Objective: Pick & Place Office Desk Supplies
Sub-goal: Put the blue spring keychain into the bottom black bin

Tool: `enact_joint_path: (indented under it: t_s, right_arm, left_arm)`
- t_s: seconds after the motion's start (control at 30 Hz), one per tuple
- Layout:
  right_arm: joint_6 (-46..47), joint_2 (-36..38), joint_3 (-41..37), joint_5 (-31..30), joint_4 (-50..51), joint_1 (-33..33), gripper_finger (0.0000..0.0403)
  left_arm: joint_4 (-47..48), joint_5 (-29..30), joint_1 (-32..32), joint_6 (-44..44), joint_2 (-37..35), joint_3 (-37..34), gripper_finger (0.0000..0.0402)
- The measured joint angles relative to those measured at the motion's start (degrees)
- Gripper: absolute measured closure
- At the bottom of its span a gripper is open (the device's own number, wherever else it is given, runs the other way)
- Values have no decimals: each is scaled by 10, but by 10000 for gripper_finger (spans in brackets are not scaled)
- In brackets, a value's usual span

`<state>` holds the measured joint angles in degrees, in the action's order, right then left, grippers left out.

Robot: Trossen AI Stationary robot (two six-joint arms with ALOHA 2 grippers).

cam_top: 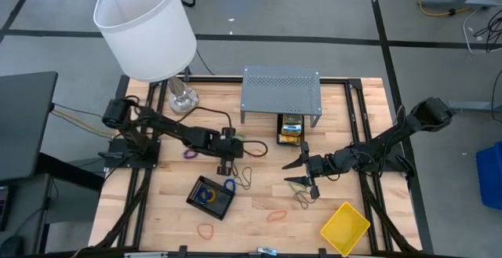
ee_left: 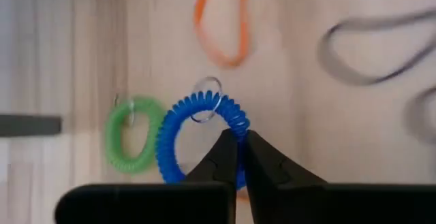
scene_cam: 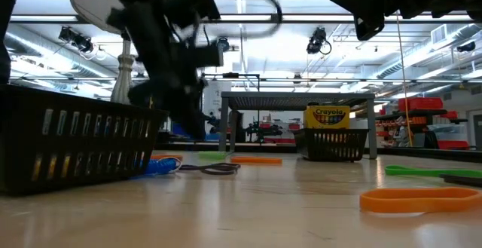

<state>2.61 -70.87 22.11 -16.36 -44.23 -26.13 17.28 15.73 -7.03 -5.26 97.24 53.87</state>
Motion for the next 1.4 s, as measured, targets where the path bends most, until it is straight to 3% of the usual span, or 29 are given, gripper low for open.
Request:
enact_joint_path:
  t_s: [0.27,0.57,0.7,0.9,1.2,1.4]
  right_arm:
    - [0,0,0,0,0,0,231]
    - [0,0,0,0,3,0,231]
    - [1,0,0,0,0,0,231]
    - [2,0,0,0,-1,0,231]
    - [1,0,0,0,-1,0,231]
    - [-3,0,0,0,-1,0,231]
  left_arm:
    - [-24,-98,-70,66,-126,-11,391]
    - [-339,-145,-172,158,-210,-176,391]
    - [-411,-139,-200,216,-213,-250,391]
    - [-402,-106,-241,279,-213,-295,391]
    - [-251,-84,-267,345,-214,-296,391]
    - [-246,-103,-267,348,-214,-296,315]
